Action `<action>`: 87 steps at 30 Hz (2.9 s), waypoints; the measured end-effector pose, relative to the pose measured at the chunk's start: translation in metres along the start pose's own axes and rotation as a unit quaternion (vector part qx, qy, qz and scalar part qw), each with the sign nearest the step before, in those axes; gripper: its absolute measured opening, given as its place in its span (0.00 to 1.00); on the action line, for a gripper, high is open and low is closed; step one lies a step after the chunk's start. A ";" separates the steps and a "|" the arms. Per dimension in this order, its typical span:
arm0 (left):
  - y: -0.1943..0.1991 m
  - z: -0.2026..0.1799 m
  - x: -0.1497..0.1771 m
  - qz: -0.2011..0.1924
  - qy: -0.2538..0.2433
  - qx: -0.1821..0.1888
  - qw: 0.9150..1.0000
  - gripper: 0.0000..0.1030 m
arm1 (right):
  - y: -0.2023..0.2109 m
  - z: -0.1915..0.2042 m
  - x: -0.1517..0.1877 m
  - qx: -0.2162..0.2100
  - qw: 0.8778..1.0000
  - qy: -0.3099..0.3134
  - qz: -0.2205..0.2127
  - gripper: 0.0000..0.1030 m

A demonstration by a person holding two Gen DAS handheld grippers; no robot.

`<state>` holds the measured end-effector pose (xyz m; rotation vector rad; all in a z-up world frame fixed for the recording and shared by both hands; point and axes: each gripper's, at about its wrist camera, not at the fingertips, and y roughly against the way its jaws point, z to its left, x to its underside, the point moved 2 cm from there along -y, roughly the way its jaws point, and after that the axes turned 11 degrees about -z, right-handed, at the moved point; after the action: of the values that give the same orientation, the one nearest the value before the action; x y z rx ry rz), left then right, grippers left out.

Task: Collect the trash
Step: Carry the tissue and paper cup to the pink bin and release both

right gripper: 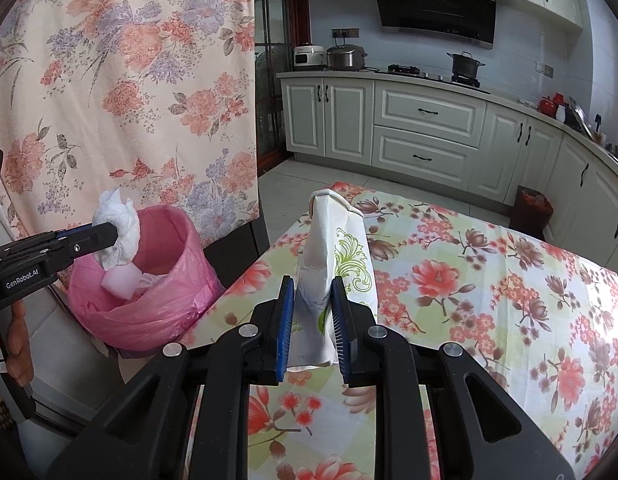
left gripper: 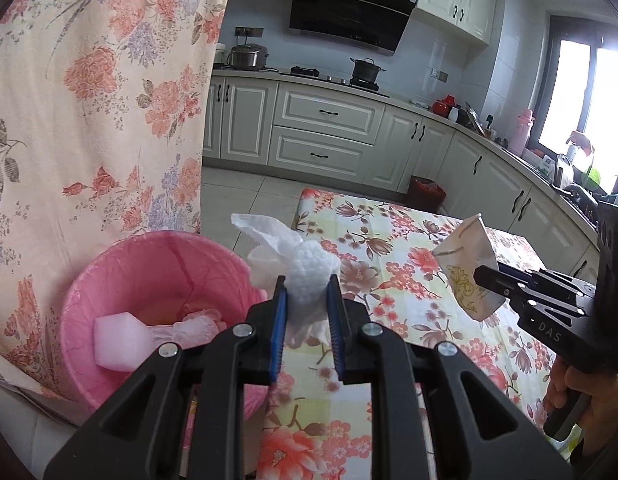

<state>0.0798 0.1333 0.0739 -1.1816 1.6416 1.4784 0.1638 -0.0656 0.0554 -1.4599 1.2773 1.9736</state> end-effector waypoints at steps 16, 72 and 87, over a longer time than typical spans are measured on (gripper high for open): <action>0.033 0.074 -0.011 -0.020 0.017 -0.063 0.998 0.19 | -0.016 0.054 -0.013 -0.044 0.999 0.015 0.003 0.19; -0.006 0.147 -0.032 0.003 0.040 -0.093 0.995 0.19 | -0.153 0.188 -0.042 -0.147 0.985 0.061 0.074 0.21; -0.033 0.135 -0.023 0.032 0.043 -0.069 0.996 0.23 | -0.133 0.153 -0.044 -0.119 0.991 0.046 0.051 0.55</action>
<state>0.1034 0.2707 0.0569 -1.2960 1.6695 1.6238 0.1927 0.1396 0.0442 -1.6435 1.2087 2.2120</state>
